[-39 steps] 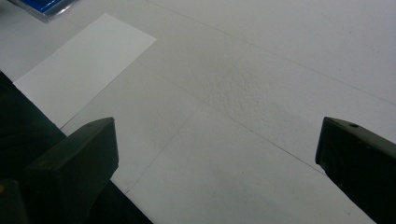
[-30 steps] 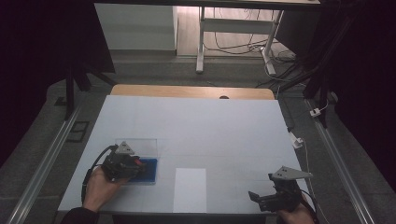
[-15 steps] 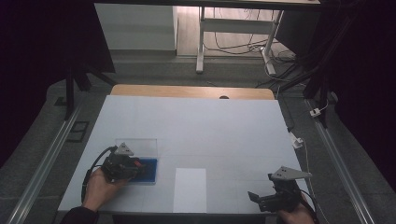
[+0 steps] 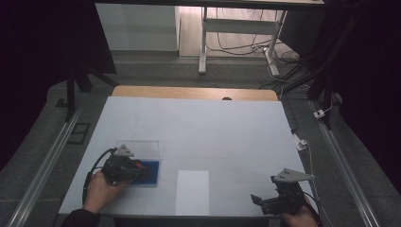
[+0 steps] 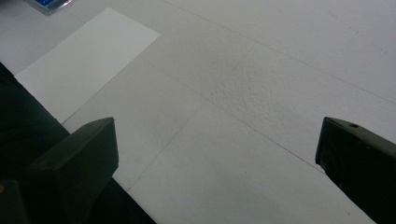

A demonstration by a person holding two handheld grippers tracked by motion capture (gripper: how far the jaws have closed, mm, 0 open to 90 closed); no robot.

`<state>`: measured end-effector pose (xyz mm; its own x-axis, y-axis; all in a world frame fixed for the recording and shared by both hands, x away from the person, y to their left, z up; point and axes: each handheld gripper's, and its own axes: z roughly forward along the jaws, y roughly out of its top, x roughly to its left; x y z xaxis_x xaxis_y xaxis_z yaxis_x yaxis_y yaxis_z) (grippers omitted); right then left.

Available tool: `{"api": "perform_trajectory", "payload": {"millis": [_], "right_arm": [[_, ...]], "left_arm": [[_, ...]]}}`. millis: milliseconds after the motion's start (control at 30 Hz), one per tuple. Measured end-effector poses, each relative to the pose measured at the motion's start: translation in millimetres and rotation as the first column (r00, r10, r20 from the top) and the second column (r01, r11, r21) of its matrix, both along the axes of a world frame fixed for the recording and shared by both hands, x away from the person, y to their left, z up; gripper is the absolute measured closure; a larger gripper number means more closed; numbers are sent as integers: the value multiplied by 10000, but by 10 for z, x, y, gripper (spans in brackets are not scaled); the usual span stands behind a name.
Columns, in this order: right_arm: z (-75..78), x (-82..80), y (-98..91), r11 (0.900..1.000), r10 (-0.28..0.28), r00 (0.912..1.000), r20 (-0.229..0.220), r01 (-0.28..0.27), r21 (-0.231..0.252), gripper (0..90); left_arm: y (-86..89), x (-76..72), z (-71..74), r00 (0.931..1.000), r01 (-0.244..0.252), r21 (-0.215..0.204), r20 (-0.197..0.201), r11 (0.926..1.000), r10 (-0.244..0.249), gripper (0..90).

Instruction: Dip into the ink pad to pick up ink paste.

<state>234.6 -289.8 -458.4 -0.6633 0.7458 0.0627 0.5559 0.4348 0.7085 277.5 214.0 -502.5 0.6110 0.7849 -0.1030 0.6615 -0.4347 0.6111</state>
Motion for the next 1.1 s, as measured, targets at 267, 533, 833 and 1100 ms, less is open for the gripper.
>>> {"api": "perform_trajectory", "payload": {"millis": [267, 533, 833, 1100], "right_arm": [[0, -3, 5, 10000, 6, 10000, -10, -6, -45, 0], [0, -5, -2, 10000, 17, 10000, 27, -17, -41, 0], [1, -9, -4, 10000, 32, 10000, 50, -32, -13, 0], [0, -8, 0, 10000, 51, 10000, 59, -51, -46, 0]], "left_arm": [[-44, -19, 12, 9999, 70, 350, 148, 9994, -75, 590], [8, -19, 52, 9999, 47, 54, 138, 10000, -48, 583], [104, -129, 188, 9971, 90, -348, 757, 9994, -64, 583], [257, -225, 201, 9975, -194, -488, 669, 9986, 227, 583]]}}
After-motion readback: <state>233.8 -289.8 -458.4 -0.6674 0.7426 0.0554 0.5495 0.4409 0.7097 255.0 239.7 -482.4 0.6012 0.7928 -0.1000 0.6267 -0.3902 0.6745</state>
